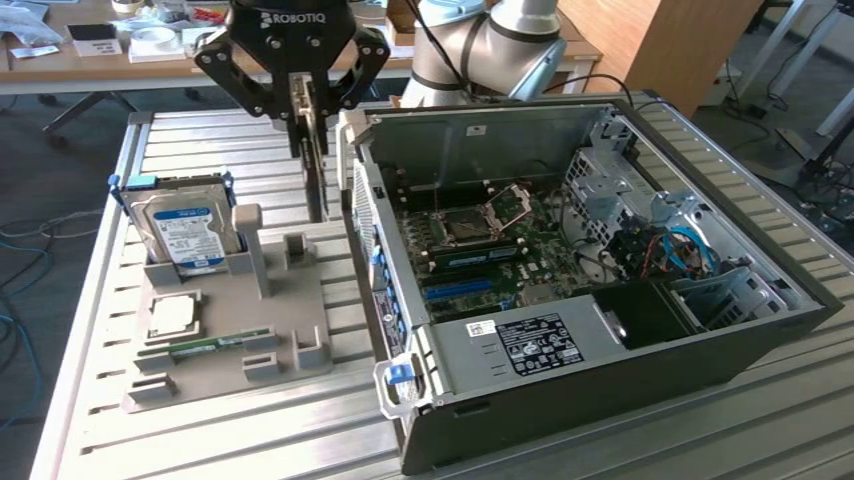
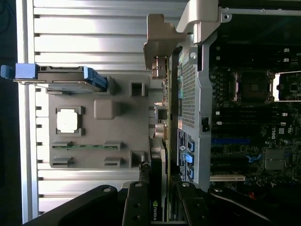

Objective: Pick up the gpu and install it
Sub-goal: 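Pick up the gpu and move the gpu toward the slot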

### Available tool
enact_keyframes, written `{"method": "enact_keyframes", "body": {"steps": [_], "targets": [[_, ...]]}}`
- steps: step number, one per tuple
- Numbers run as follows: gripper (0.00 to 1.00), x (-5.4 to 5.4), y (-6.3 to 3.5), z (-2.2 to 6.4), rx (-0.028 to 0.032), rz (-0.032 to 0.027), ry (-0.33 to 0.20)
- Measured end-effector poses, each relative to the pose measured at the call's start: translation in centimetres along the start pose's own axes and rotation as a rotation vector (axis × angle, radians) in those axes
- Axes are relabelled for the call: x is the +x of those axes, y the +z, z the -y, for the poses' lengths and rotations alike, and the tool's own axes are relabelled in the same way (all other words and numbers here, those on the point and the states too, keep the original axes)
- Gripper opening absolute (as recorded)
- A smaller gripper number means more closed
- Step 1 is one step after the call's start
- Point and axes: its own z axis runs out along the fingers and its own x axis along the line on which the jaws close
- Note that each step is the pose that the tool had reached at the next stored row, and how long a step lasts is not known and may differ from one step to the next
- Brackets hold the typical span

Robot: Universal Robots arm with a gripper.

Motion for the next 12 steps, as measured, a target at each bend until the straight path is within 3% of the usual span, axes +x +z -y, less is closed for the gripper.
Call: {"method": "enact_keyframes", "body": {"steps": [12], "targets": [[0.26, -2.5, 0.08, -0.33, -0.0001, 0.0001, 0.0]]}}
